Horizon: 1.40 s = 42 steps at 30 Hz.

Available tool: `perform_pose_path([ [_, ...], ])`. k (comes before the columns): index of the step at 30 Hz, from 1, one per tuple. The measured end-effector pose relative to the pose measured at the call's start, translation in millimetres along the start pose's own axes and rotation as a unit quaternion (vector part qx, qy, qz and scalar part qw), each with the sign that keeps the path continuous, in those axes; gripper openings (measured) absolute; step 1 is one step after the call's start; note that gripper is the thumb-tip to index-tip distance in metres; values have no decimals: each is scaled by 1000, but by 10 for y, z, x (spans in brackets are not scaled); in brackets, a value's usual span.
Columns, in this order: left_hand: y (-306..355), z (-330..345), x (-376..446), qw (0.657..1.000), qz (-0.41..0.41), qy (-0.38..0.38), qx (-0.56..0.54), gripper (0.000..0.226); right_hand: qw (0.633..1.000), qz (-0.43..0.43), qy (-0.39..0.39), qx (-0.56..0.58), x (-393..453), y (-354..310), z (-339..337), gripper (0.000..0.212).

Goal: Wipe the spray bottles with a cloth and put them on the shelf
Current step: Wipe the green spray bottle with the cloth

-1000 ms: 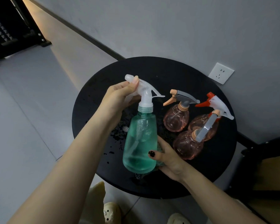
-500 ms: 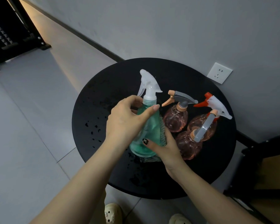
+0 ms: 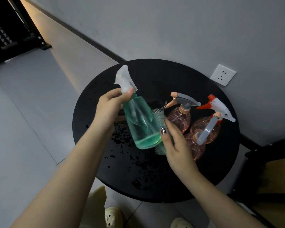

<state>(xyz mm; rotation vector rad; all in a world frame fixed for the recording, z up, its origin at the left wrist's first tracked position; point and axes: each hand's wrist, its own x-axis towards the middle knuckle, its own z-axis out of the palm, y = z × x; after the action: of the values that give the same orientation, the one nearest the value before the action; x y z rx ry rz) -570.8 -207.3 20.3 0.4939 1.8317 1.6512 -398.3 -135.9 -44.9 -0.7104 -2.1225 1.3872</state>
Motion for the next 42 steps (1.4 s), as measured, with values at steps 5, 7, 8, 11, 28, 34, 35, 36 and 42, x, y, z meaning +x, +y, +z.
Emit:
perform_pose_path([
  [5,-29,-106,121,998,-55,-20,-16,21,940,-228,-67,-246,-93,29,-169,49],
  [7,-52,-95,130,997,-60,-45,-12,22,896,-297,-123,-307,-78,43,-225,48],
  [8,-67,-81,127,997,-58,-55,-10,22,882,-316,-145,-318,-55,40,-237,46],
  [11,-90,-24,100,995,-63,-81,-4,24,861,-346,-177,-327,47,10,-242,41],
  [28,-232,-2,103,965,-134,-213,-72,32,872,-336,-151,-323,82,-201,-249,41],
  [34,-196,9,77,976,-114,-187,1,30,814,-412,-204,-354,-151,-109,-352,33],
  [35,-204,16,78,976,-108,-191,5,30,810,-418,-203,-357,-154,-104,-353,33],
  [36,-216,24,78,975,-104,-196,4,29,813,-418,-200,-353,-141,-103,-345,33],
  [42,-289,29,71,963,-107,-245,-35,28,917,-280,-120,-256,119,-161,-211,45],
])
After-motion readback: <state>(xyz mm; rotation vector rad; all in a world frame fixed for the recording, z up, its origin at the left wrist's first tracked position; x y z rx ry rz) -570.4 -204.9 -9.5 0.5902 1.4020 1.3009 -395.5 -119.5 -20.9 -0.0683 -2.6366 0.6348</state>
